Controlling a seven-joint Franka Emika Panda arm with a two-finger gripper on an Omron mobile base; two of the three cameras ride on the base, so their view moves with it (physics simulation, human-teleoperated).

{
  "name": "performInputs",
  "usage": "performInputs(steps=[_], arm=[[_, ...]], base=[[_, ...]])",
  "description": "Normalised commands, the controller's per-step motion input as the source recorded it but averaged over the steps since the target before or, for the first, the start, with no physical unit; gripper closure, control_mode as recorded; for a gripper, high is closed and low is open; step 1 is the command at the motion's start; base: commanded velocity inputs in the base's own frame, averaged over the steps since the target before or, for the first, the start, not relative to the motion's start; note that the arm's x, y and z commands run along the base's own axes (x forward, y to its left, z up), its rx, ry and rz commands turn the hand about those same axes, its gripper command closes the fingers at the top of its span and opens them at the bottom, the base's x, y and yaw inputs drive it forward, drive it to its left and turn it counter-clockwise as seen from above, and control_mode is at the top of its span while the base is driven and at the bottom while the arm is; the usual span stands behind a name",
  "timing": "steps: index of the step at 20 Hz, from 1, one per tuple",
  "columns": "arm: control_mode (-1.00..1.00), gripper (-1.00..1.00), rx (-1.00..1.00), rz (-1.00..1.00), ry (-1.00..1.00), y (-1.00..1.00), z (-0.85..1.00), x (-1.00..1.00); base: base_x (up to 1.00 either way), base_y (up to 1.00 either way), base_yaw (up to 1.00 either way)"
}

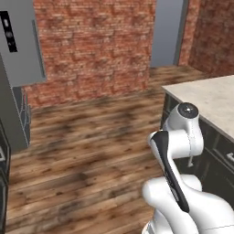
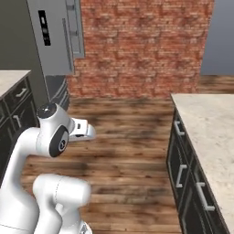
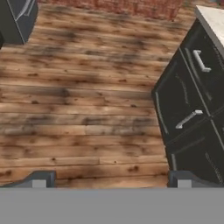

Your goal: Take a sugar cube from the saucer and place it inside the coffee. Then, grab milk from the fridge and place it next to the coffee on the counter to sweeten the coffee.

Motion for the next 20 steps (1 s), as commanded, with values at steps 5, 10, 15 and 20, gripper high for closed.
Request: performInputs(steps=[5,10,15,20], arm=[[1.0,-1.0,0.0,0.0,0.0,0.0,0.0,0.0],[1.0,-1.0,0.0,0.0,0.0,0.0,0.0,0.0],[1.0,-1.0,0.0,0.0,0.0,0.0,0.0,0.0],[1.0,-1.0,0.0,0.0,0.0,0.0,0.0,0.0]], base=[[1.0,0.02,0.21],[1.0,0.0,0.26],[1.0,0.0,0.28],[1.0,-0.03,0.33]])
